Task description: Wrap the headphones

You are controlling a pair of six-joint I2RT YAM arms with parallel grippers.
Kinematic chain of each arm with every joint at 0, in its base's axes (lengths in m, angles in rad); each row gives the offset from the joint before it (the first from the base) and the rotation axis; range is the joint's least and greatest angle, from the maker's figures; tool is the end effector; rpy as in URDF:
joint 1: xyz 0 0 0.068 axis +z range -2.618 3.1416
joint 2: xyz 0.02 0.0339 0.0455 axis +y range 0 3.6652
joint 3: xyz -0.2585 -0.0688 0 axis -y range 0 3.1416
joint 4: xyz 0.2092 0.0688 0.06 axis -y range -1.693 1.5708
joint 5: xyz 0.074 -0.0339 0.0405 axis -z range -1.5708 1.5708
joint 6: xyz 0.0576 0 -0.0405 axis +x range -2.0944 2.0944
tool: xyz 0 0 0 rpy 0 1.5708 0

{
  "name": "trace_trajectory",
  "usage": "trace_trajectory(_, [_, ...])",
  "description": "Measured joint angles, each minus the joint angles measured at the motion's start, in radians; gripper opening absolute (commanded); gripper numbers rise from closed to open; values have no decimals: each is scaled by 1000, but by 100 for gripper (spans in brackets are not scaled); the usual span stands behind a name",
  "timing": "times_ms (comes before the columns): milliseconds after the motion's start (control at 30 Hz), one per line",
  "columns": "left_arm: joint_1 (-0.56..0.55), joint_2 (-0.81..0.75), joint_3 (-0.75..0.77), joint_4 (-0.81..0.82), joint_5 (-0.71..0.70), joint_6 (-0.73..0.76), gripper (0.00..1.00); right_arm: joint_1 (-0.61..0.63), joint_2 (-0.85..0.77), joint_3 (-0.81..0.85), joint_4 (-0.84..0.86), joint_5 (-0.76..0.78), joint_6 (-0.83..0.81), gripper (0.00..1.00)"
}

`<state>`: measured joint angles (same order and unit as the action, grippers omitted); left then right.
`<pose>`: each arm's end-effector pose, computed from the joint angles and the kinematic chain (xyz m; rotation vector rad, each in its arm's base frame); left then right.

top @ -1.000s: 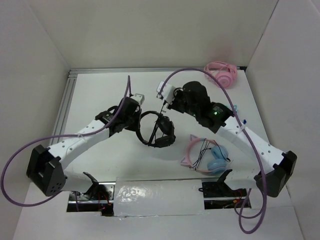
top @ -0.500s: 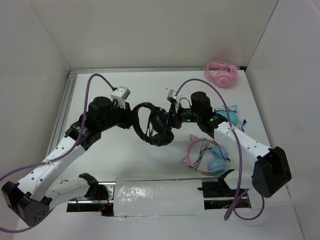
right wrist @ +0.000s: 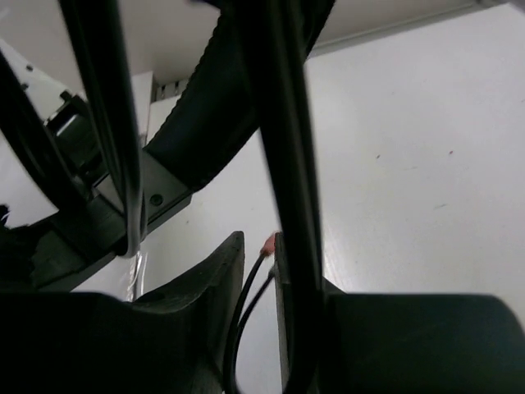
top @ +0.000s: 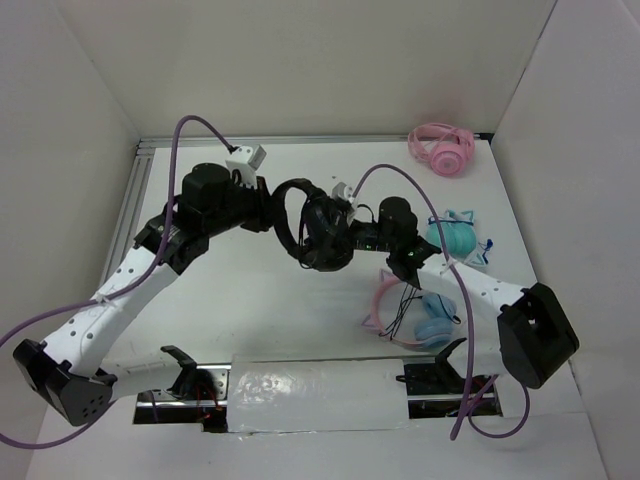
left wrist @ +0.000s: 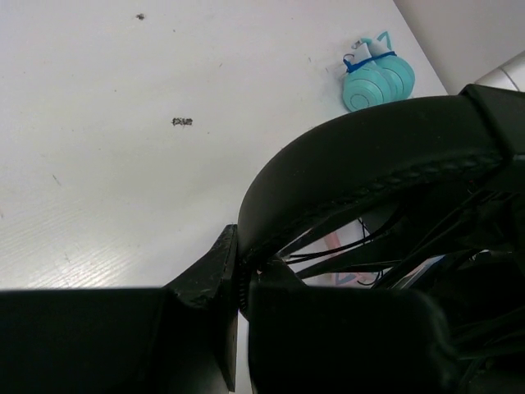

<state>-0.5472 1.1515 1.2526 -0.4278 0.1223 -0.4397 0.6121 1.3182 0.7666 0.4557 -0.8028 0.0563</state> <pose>0.2022 -0.1314 0.3883 0.1923 1.9640 -0.7759 0.2041 0.1939 0.2943 -1.0677 1.4165 1.1568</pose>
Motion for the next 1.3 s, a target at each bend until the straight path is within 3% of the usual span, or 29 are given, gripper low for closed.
trace_trajectory(433, [-89, -19, 100, -10, -98, -70, 0, 61, -10, -217, 475, 177, 222, 31])
trace_trajectory(533, [-91, -52, 104, 12, -132, -110, 0, 86, 6, -279, 579, 219, 273, 21])
trace_trajectory(567, [-91, -61, 104, 14, -142, -119, 0, 90, 15, -293, 610, 227, 290, 13])
trace_trajectory(633, [-91, -74, 104, 19, -164, -137, 0, 95, 40, -302, 658, 244, 321, 12])
trace_trajectory(933, [-91, -68, 113, 6, -264, -167, 0, 103, 49, -316, 710, 314, 379, 46])
trace_trajectory(1000, [-91, -55, 126, -1, -294, -169, 0, 105, 16, -349, 694, 344, 378, 50])
trace_trajectory(1100, [-91, -40, 134, -18, -336, -174, 0, 116, -97, -414, 616, 424, 369, 65])
trace_trajectory(1167, [-91, -36, 134, -34, -348, -187, 0, 126, -174, -449, 591, 479, 361, 67])
trace_trajectory(1267, [-91, -36, 134, -77, -372, -227, 0, 137, -287, -508, 575, 567, 359, 98])
trace_trajectory(1300, [-92, -36, 134, -90, -379, -245, 0, 139, -313, -520, 581, 593, 356, 100])
